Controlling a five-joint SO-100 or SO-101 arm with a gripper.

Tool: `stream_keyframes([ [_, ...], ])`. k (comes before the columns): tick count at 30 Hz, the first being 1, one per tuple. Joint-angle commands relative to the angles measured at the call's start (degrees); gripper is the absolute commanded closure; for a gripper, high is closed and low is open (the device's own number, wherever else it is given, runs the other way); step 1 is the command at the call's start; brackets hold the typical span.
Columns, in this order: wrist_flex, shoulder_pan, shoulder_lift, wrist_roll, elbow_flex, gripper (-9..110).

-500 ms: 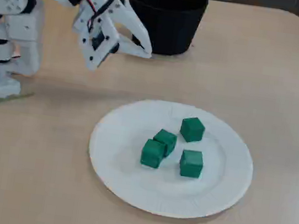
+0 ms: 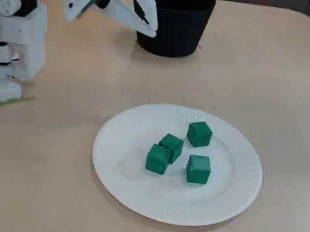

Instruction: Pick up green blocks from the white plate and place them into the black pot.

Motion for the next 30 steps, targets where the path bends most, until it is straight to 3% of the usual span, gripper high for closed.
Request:
stream_keyframes([
  [1,-0.4,1.1,-1.6,0.3,-3.1,104],
  [9,-2.3,9.2,-18.5,-2.6,-10.5,104],
  [21,16.0,16.7,-64.6,-14.3,-55.5,104],
  [30,12.3,17.8,-73.7,-14.9,-57.3,101],
])
